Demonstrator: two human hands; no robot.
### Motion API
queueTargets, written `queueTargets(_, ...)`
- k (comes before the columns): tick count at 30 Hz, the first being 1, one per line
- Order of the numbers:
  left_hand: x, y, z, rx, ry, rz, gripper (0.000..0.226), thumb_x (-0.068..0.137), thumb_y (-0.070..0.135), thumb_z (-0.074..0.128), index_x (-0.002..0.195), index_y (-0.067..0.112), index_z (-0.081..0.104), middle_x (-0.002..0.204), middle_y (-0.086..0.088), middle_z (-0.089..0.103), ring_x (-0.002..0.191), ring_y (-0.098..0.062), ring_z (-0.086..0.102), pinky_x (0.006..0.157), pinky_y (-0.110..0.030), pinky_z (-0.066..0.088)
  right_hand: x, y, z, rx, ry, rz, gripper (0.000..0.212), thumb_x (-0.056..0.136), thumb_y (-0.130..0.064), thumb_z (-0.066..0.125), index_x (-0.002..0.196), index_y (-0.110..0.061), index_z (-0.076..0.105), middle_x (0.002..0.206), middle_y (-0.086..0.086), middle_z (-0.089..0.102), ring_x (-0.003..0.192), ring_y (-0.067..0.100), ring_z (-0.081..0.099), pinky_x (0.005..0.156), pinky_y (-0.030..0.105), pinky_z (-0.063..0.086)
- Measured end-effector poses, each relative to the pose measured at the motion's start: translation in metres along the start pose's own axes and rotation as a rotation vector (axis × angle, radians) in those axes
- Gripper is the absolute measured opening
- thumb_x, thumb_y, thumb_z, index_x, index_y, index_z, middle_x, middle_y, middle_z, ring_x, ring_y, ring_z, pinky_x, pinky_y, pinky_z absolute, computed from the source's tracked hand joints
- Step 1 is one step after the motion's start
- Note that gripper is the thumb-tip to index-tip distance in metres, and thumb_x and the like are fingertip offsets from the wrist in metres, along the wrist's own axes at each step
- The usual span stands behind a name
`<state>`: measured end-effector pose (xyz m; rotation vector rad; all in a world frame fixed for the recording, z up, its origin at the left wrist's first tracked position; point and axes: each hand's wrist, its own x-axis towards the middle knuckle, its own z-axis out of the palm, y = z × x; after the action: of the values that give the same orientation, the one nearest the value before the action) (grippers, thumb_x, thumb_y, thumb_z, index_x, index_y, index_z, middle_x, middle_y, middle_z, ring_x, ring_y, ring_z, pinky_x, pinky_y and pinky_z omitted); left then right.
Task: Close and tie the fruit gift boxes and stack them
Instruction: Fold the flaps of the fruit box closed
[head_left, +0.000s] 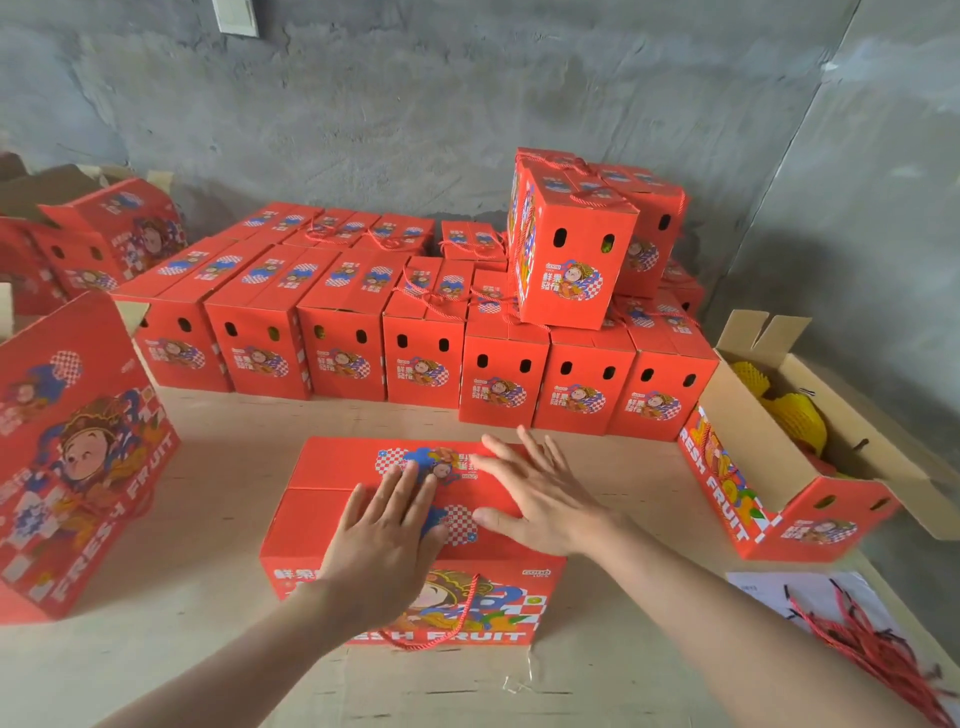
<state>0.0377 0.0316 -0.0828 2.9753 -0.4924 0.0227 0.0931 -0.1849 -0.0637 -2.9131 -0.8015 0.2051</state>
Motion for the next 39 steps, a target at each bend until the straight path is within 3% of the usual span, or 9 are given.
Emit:
queueTargets(7,0.03,-0.037,-0.01,0.024,0.039,0.101,0.065,0.088,0.057,-0.016,0.148,0.033,-0.006,0.149,0.019,-0.015,0.144,-0.005,-0.01,0.114,-0.03,-0.013,0.017,-0.007,-0.002,0.039,0.084,0.191,0.059,0.088,-0.073,0.026,0.143,-0.055,0.019,0.154,0.0,0.02,0.135,0.025,0.022,0.11,0.043,0.02)
queueTargets(15,0.09,-0.057,-0.036,0.193,-0.242,-0.05,0.047,0.102,0.044,0.01,0.145,0.05,-0.009,0.158,0.013,-0.012,0.144,-0.03,-0.018,0.104,-0.064,-0.019,0.013,-0.052,-0.004,-0.185,0.062,0.412,0.068,0.095,-0.062,0.013,0.151,-0.023,0.012,0.131,0.028,0.046,0.12,0.035,0.046,0.101,0.049,0.024)
queueTargets(19,0.079,-0.023,-0.026,0.004,-0.195,-0.17,0.052,0.102,0.036,0.023,0.148,0.045,0.001,0.159,0.008,-0.009,0.146,-0.028,-0.013,0.106,-0.067,-0.012,-0.004,-0.086,0.008,-0.074,0.071,0.385,0.076,0.096,-0.061,0.02,0.151,-0.01,0.008,0.127,0.024,0.049,0.114,0.033,0.052,0.095,0.043,0.034)
queueTargets(23,0.047,-0.012,0.0,-0.089,-0.009,-0.149,0.055,0.098,0.053,0.018,0.15,0.039,0.007,0.16,0.009,-0.003,0.147,-0.017,-0.011,0.113,-0.053,-0.01,-0.021,-0.095,0.015,0.179,0.081,0.417,0.074,0.094,-0.063,0.024,0.152,-0.024,0.0,0.134,0.015,0.041,0.117,0.033,0.051,0.091,0.04,0.041)
queueTargets(28,0.052,-0.015,-0.019,-0.073,-0.112,-0.069,0.054,0.101,0.049,0.02,0.151,0.035,0.005,0.159,0.011,-0.007,0.146,-0.017,-0.013,0.114,-0.056,-0.006,-0.015,-0.093,0.018,0.405,0.157,0.409,0.074,0.095,-0.057,0.034,0.152,-0.024,-0.001,0.138,0.016,0.04,0.122,0.032,0.046,0.092,0.036,0.039)
queueTargets(31,0.039,-0.021,-0.02,-0.383,0.112,-0.18,0.058,0.098,0.04,0.043,0.15,0.025,0.022,0.16,0.005,-0.003,0.147,-0.018,-0.002,0.116,-0.053,0.004,-0.016,-0.092,0.024,1.038,0.417,0.699,0.07,0.096,-0.049,0.045,0.151,-0.018,0.016,0.147,0.007,0.042,0.12,0.024,0.048,0.093,0.029,0.036)
queueTargets(34,0.012,-0.025,-0.016,-0.945,0.461,-0.824,0.065,0.093,0.041,0.052,0.143,0.004,0.033,0.153,-0.016,0.026,0.14,-0.03,0.026,0.113,-0.044,0.024,-0.015,-0.086,0.026,1.664,0.209,0.972,0.068,0.09,-0.061,0.047,0.143,-0.019,0.04,0.145,0.008,0.045,0.13,0.025,0.045,0.11,0.042,0.034)
queueTargets(36,0.002,-0.027,-0.012,-1.496,0.223,-1.207,0.066,0.094,0.049,0.047,0.141,0.004,0.036,0.149,-0.019,0.032,0.135,-0.036,0.031,0.11,-0.045,0.022,-0.011,-0.082,0.021,1.826,0.108,0.909,0.062,0.088,-0.06,0.053,0.135,-0.02,0.052,0.135,0.01,0.056,0.124,0.026,0.052,0.108,0.045,0.038)
queueTargets(39,-0.006,-0.021,-0.009,-1.84,-0.238,-1.216,0.045,0.093,0.052,0.045,0.107,0.011,0.056,0.124,-0.016,0.054,0.11,-0.035,0.05,0.105,-0.047,0.021,-0.003,-0.079,0.011,1.675,0.212,0.915,0.046,0.09,-0.04,0.061,0.128,-0.013,0.056,0.132,0.012,0.056,0.117,0.027,0.055,0.105,0.043,0.039)
